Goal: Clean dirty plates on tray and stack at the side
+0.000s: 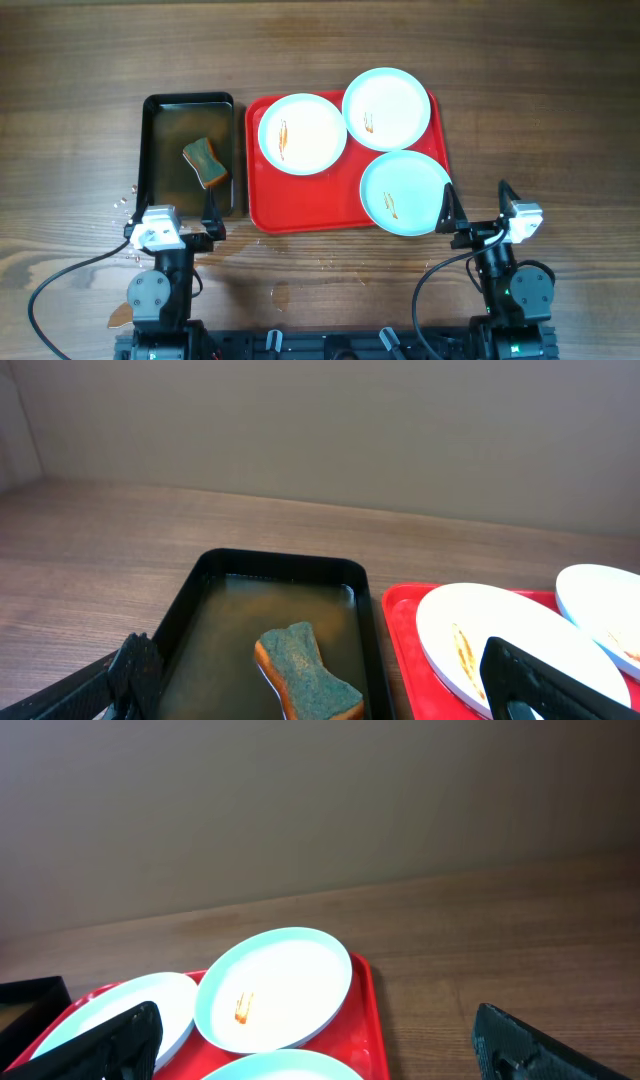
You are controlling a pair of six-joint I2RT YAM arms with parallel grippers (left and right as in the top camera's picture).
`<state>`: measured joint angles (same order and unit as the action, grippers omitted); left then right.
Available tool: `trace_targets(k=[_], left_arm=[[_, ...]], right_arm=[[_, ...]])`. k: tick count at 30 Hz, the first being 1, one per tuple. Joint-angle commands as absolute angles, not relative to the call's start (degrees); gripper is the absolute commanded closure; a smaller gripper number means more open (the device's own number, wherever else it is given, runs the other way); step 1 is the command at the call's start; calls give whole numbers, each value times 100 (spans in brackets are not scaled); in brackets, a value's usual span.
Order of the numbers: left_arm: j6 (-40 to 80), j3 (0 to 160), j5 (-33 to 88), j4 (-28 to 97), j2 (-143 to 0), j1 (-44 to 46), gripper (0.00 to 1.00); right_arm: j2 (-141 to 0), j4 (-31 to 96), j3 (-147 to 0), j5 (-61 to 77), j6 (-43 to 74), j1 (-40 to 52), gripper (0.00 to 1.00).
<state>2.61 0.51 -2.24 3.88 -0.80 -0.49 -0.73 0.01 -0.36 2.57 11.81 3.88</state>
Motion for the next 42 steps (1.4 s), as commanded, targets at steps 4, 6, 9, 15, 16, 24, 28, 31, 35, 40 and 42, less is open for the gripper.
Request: trace_targets(k=[4, 6, 9, 15, 16, 24, 28, 31, 35, 40, 42], left_arm=[[213, 32, -303, 388, -38, -91, 0], [213, 32, -303, 386, -38, -91, 0], [213, 32, -303, 388, -38, -91, 0], [215, 32, -298, 388, -38, -91, 0], [213, 32, -298, 388, -38, -91, 0], [217, 32, -119, 377, -38, -91, 0], [705, 56, 471, 344, -38, -91, 0], [1538, 366, 473, 360, -38, -91, 0], [1594, 1177, 475, 827, -274, -91, 0], [1594, 2488, 469, 1581, -1374, -93, 0], [1592, 3050, 473, 1850, -1977, -93, 0]], right_arm=[[-64, -12, -30, 327, 1090, 412, 0], [-64, -12, -30, 325, 1090, 412, 0], [-64, -12, -30, 327, 1092, 412, 0], [-78, -10, -30, 346, 1389, 412, 0], [-82, -10, -30, 346, 1575, 412, 0], [-80, -43, -30, 346, 2156, 412, 0], [-80, -128, -36, 591, 2309, 412, 0], [-82, -252, -211, 849, 2296, 412, 0], [-185, -248, -696, 1083, 2252, 412, 0], [-849, -250, -1413, 1365, 2250, 412, 0], [-1260, -248, -1723, 1538, 2248, 412, 0]])
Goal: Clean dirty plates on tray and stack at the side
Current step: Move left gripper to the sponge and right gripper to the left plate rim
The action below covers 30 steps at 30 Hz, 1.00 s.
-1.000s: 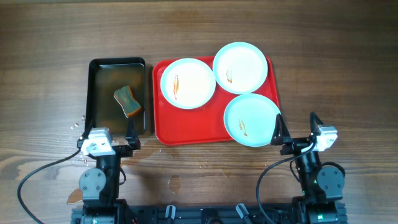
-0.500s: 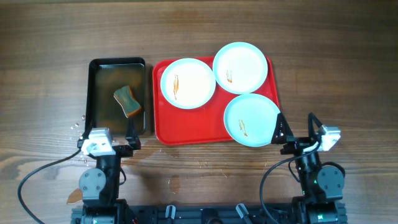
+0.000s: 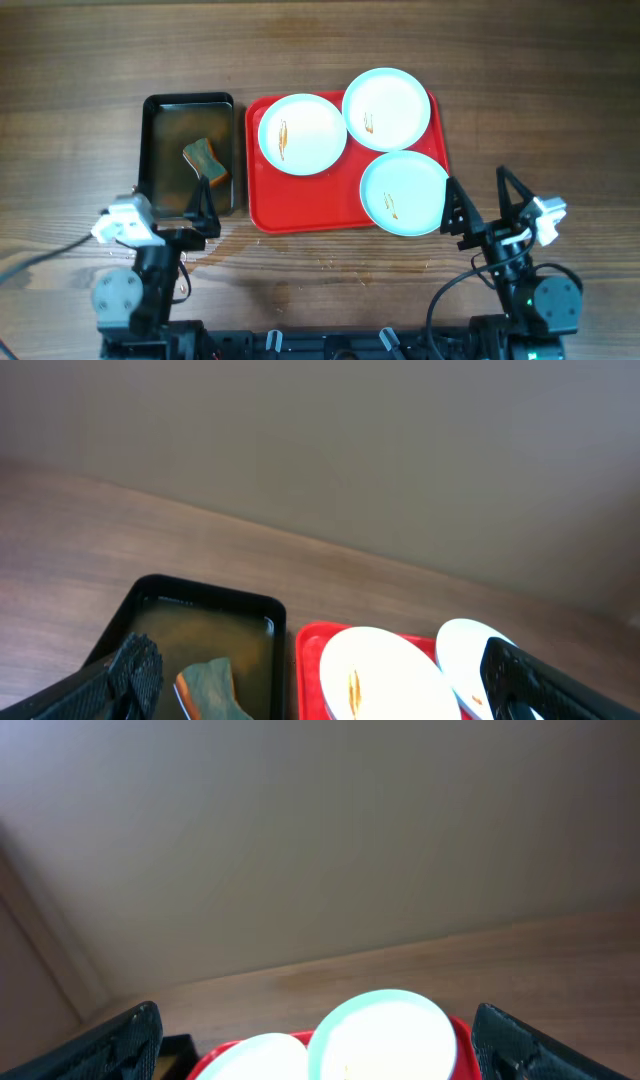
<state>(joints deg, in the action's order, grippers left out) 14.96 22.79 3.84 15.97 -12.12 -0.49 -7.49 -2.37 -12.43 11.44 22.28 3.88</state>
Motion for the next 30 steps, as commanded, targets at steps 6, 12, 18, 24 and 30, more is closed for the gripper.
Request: trace_targets(k=[6, 12, 18, 24, 30], left_arm=[[1579, 5105, 875, 3422, -4259, -93, 0], [1522, 7048, 1131, 5380, -6355, -93, 0], [1529, 7800, 1675, 5968, -7738, -93, 0], [1546, 7797, 1605, 5913, -8420, -93, 0], [2414, 7797, 613, 5859, -8670, -169, 1]], right_arm=[[-3216, 252, -3269, 2270, 2095, 412, 0], [-5238, 2353, -5507, 2488, 1516, 412, 0], [-7308, 4300, -7874, 2596, 1216, 412, 0], [-8449, 3238, -7874, 3516, 1905, 462, 0], [-9708, 2733, -7876, 3065, 2665, 1306, 5]])
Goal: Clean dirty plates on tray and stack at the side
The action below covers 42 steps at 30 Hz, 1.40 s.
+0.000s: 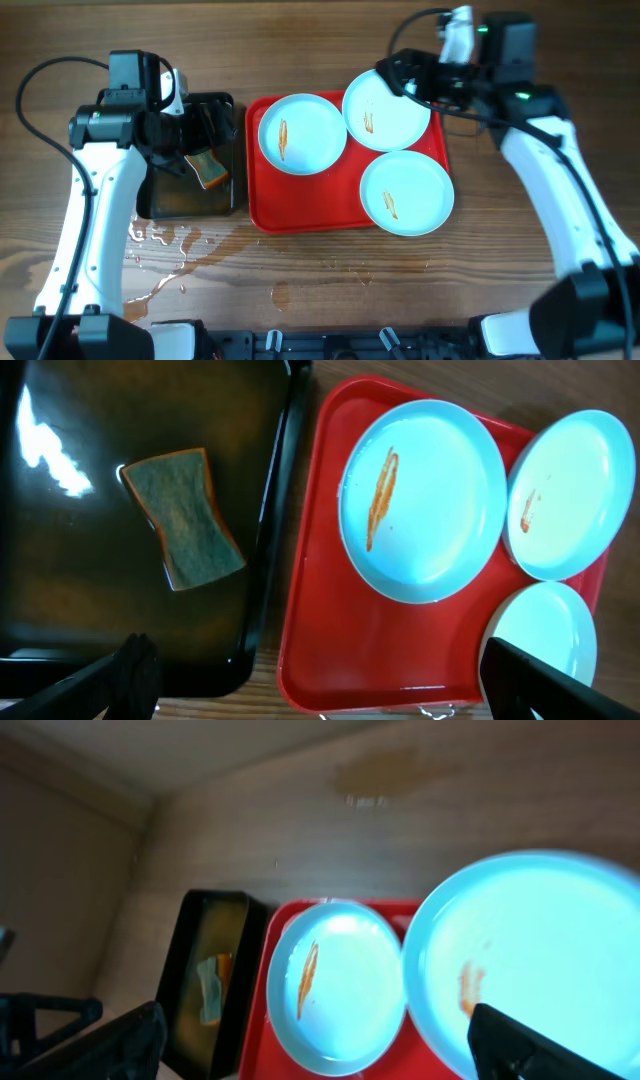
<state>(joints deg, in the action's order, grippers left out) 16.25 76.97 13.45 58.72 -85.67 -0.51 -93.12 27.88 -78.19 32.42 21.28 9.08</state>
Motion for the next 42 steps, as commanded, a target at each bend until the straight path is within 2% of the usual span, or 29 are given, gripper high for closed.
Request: trace_targets(k=[1, 2, 6, 8, 11, 15, 26, 29, 30, 33, 41, 42], left_arm=[[2768, 7797, 447, 5854, -8683, -285, 3], [2915, 7797, 436, 5846, -8691, -386, 4], [3055, 7795, 296, 5758, -8713, -598, 8], [3052, 7795, 154, 5725, -8713, -596, 8], [3052, 7787, 139, 5728, -8713, -596, 8], [3052, 7784, 139, 5725, -8713, -596, 7], [3052, 7756, 141, 5767, -8718, -585, 7], [3052, 7747, 211, 5769, -8718, -585, 7], [3052, 7747, 252, 5771, -8718, -585, 7], [3052, 7747, 274, 5771, -8718, -585, 6], [3050, 7747, 316, 5841, -8718, -585, 4], [3052, 7747, 316, 5852, -8718, -585, 4]], right_arm=[[-9904, 2724, -7876, 2810, 2851, 1520, 11], [-10018, 2744, -7876, 2589, 2967, 1669, 16], [-10383, 2788, -7874, 1487, 3555, 2233, 25], [-10578, 2790, -7874, 1105, 3822, 2462, 32], [-10857, 2840, -7874, 915, 4066, 2646, 49], [-11271, 3092, -7874, 729, 4296, 2705, 64], [-11793, 3022, -7830, 620, 4362, 2744, 68], [-11942, 3002, -7832, 639, 4353, 2856, 76], [-11952, 3004, -7832, 644, 4353, 2895, 83], [-11959, 3085, -7832, 751, 4351, 2947, 96], [-11957, 3686, -7832, 1800, 4053, 2974, 96], [-11957, 3653, -7839, 1785, 4018, 2971, 89]])
